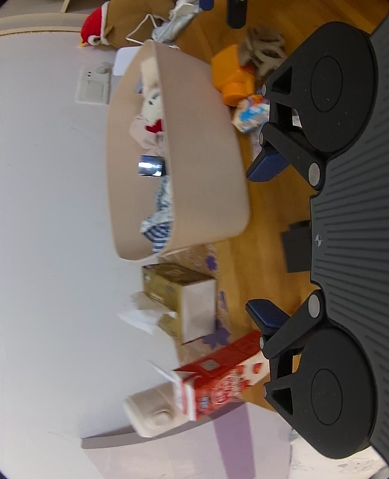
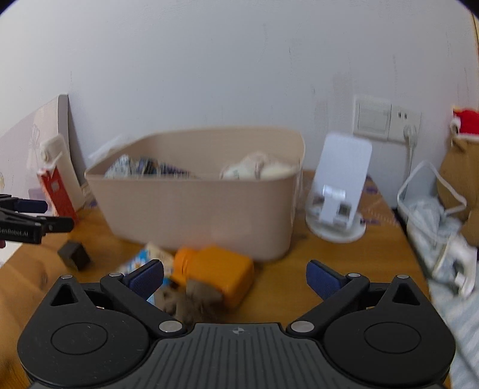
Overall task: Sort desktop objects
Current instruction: 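Withdraw both tools from the bin toward the table items, then grasp the small black box with the left tool while the right tool grasps the tan cutout ornament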
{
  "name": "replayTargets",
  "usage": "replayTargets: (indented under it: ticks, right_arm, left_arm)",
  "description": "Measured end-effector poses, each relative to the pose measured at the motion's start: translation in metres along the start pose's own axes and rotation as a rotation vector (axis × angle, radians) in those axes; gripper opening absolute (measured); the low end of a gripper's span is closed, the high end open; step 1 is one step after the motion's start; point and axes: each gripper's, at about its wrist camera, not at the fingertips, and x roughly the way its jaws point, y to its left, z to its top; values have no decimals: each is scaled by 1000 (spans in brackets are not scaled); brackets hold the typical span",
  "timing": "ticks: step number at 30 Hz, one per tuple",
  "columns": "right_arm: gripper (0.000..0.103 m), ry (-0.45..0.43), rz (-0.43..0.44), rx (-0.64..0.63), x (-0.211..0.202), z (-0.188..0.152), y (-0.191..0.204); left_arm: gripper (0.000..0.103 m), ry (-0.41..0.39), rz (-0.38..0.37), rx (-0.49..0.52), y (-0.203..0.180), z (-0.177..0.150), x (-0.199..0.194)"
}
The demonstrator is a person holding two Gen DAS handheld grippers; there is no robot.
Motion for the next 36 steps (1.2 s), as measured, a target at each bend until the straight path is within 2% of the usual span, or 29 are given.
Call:
replayTargets:
  ticks: [7, 15, 27, 28, 29, 33, 34, 35, 36]
  right_arm:
    - [103, 52, 84, -4, 8, -26, -5]
    - [103, 99, 157, -38, 30, -33, 6]
    - [103, 74, 216, -110, 49, -32, 12]
    - [98, 71, 217, -114, 50, -31, 14]
    - [90, 67, 211, -120, 50, -30, 15]
    - [73, 68, 201, -129, 48, -29, 17]
    - [62, 66, 196, -134, 47, -29, 18]
    - [52, 66, 190, -134, 46, -29, 18]
    - [50, 69, 193, -130, 45, -29, 18]
  left_arm:
    - [87, 36, -14, -21, -1, -20, 11]
    - [87, 81, -40, -43, -4, -33, 31]
    - [87, 119, -45, -78, 1, -41, 50]
    - [87, 118, -45, -83, 2, -41, 51]
    - [87, 114, -41, -88, 3, -41, 52]
    - [87, 119, -35, -99, 5, -41, 54]
    - [81, 119, -43, -101, 5, -41, 54]
    - [71, 120, -47, -102, 6, -41, 54]
    - [66, 113, -37, -93, 5, -40, 53]
